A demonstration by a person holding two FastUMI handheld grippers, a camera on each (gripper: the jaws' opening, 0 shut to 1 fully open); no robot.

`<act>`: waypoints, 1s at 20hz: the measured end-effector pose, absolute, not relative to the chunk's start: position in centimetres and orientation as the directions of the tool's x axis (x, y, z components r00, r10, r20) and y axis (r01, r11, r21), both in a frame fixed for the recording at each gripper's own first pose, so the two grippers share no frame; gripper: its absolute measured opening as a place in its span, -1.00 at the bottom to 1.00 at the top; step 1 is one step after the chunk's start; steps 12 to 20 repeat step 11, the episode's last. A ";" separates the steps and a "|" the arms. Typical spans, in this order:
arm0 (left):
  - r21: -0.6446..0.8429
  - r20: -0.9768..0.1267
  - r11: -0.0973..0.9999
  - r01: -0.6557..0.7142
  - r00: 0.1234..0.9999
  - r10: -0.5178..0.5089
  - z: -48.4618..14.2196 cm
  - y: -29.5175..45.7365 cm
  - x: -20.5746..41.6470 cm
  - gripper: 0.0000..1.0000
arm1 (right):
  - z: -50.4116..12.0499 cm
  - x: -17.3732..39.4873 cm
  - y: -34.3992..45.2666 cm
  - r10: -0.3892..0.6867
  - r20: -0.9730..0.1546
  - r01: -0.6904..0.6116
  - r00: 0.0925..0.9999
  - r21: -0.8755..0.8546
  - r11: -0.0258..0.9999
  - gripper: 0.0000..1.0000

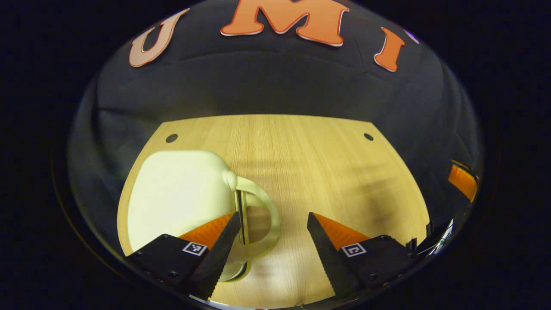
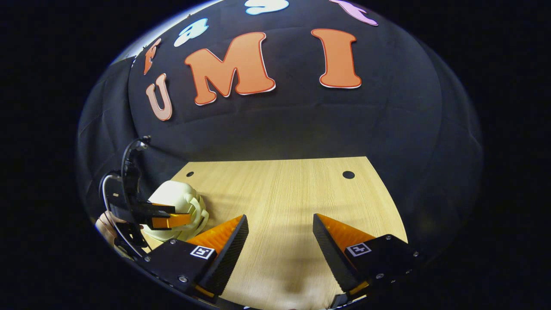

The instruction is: First open the suitcase, pack the skin care products into it, and then close the suitcase.

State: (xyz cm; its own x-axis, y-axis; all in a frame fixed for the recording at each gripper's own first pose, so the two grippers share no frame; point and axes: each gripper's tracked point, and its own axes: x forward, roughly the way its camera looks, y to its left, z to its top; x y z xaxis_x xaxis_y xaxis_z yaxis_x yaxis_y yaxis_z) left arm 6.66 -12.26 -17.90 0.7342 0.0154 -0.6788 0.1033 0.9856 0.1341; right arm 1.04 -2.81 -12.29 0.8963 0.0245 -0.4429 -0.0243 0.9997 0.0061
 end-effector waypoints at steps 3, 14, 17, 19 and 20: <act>0.065 -0.558 0.996 0.053 0.830 -0.008 -12.3 -13.3 7.0 0.92 | -9.7 1.7 -2.1 0.024 -0.372 -0.034 0.928 -0.020 0.999 0.92; 0.007 -0.197 0.995 0.098 0.976 -0.095 -0.3 -15.3 6.8 0.94 | -2.0 2.6 1.0 0.016 -0.118 -0.024 0.993 -0.066 0.998 0.91; 0.007 -0.197 0.995 0.098 0.976 -0.095 -0.3 -15.3 6.8 0.94 | -2.0 2.6 1.0 0.016 -0.118 -0.024 0.993 -0.066 0.998 0.91; 0.007 -0.197 0.995 0.098 0.976 -0.095 -0.3 -15.3 6.8 0.94 | -2.0 2.6 1.0 0.016 -0.118 -0.024 0.993 -0.066 0.998 0.91; 0.007 -0.197 0.995 0.098 0.976 -0.095 -0.3 -15.3 6.8 0.94 | -2.0 2.6 1.0 0.016 -0.118 -0.024 0.993 -0.066 0.998 0.91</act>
